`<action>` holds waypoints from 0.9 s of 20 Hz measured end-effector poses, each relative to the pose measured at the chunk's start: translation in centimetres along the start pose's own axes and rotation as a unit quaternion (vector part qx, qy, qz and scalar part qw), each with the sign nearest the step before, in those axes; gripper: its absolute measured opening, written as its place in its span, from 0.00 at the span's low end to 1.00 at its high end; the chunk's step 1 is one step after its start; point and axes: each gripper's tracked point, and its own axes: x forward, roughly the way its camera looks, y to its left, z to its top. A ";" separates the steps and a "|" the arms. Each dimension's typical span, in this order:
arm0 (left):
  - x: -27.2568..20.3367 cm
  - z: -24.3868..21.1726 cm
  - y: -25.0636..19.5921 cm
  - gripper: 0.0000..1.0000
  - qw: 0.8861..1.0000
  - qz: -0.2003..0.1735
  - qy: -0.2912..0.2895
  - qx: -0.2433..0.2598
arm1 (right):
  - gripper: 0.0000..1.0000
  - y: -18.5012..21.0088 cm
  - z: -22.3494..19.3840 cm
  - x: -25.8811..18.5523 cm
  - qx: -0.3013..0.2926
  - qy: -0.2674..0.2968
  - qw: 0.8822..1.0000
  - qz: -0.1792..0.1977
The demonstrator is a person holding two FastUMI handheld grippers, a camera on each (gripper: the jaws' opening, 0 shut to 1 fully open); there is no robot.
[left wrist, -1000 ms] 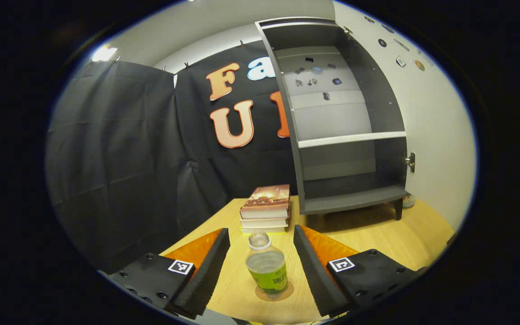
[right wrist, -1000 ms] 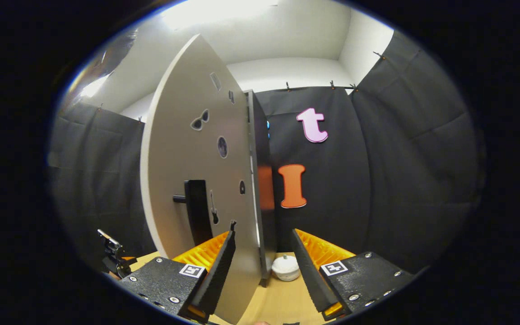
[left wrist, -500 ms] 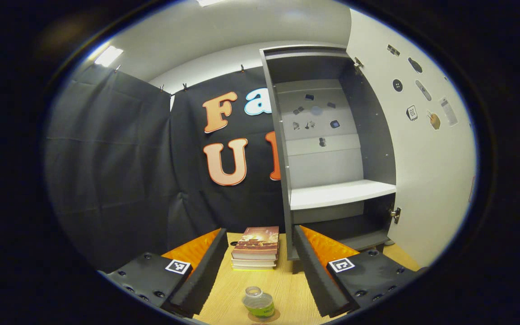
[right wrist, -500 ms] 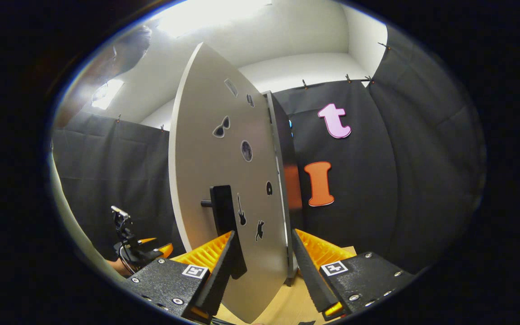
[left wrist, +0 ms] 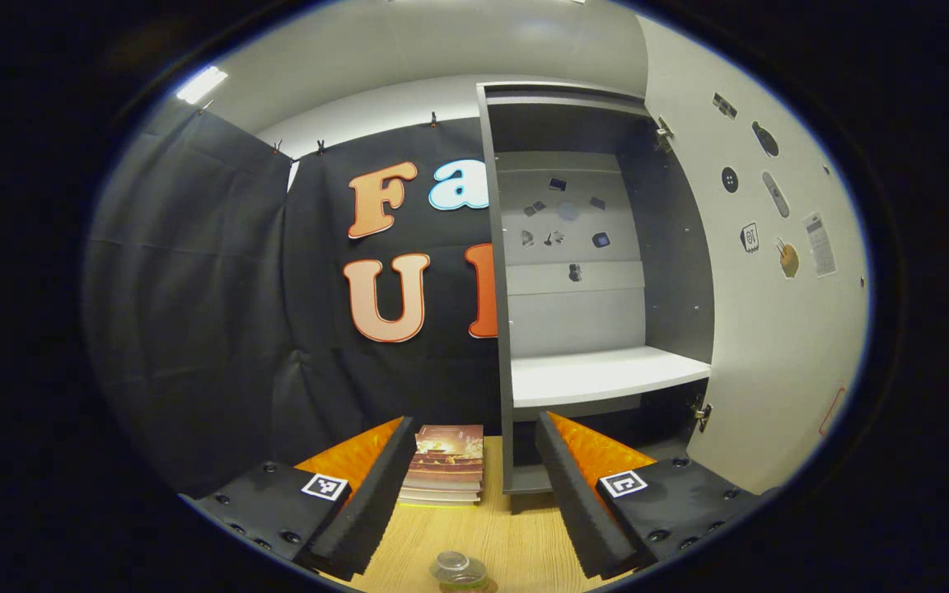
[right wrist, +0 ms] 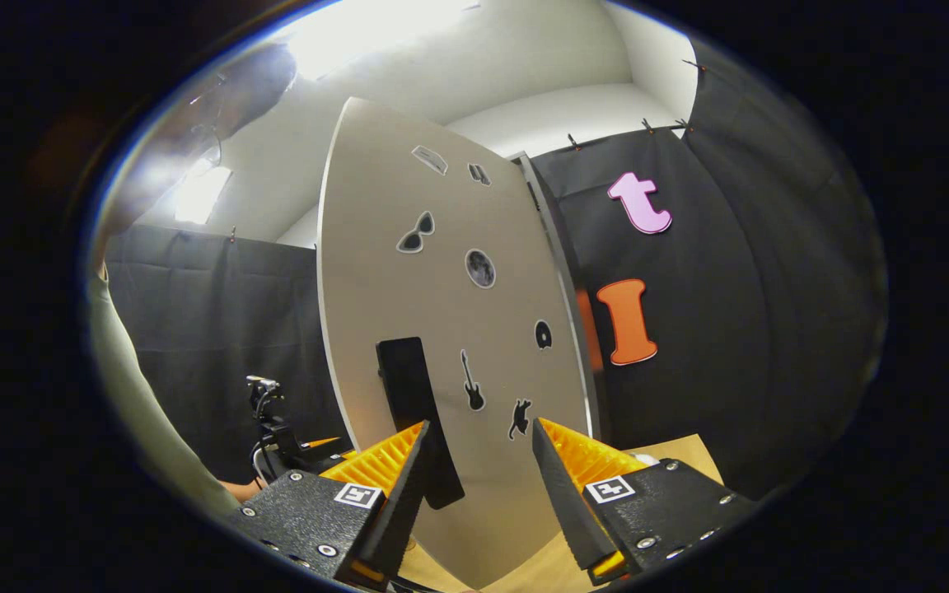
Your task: Open the cabinet door with the right hand, grasp the bottle in the cabinet with the left hand and place it on the coaster, then close the cabinet door with the right hand.
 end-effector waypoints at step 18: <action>1.1 -0.4 16.5 0.94 0.994 0.106 -0.009 -0.012 | 0.76 4.6 -6.1 13.3 0.052 0.041 0.996 0.060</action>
